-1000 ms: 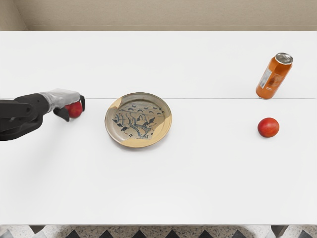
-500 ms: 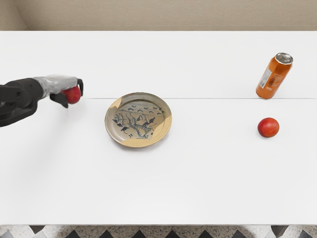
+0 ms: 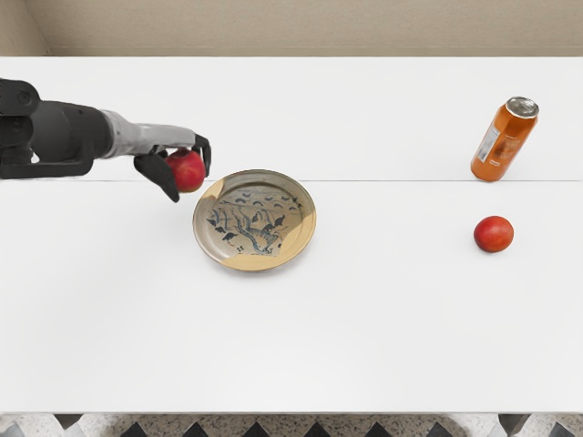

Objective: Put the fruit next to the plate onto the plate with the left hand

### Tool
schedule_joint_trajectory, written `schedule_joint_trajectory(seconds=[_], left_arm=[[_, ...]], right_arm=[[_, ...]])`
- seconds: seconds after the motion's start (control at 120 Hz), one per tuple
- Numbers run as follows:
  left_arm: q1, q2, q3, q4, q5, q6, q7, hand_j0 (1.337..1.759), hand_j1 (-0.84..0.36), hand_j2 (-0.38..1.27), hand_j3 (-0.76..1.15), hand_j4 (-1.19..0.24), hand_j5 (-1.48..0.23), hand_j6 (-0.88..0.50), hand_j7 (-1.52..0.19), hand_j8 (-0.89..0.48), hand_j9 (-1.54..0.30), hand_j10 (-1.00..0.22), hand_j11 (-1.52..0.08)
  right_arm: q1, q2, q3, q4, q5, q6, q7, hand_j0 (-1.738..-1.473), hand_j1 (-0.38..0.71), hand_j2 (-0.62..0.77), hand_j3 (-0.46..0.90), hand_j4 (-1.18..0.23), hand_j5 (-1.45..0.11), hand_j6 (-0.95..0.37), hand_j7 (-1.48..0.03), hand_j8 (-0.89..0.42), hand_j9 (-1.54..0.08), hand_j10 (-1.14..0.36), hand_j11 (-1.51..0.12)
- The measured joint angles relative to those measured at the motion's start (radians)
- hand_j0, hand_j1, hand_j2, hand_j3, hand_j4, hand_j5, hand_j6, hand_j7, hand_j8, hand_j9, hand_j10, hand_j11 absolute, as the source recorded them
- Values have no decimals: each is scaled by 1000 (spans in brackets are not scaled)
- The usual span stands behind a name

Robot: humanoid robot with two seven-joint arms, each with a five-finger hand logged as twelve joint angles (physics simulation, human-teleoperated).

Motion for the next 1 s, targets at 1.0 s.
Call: schedule_joint_trajectory(seconds=[1.0], left_arm=[[42,-311,8,95,38,95,11,1646,-372,295,0,-374,-928,-253,-865,-375,-858,-615,-866]], right_arm=[[0,0,0,0,0,0,0,-1658,-310,-7,0,-33,-43,-33,-43,-33,-43,-33,-43]])
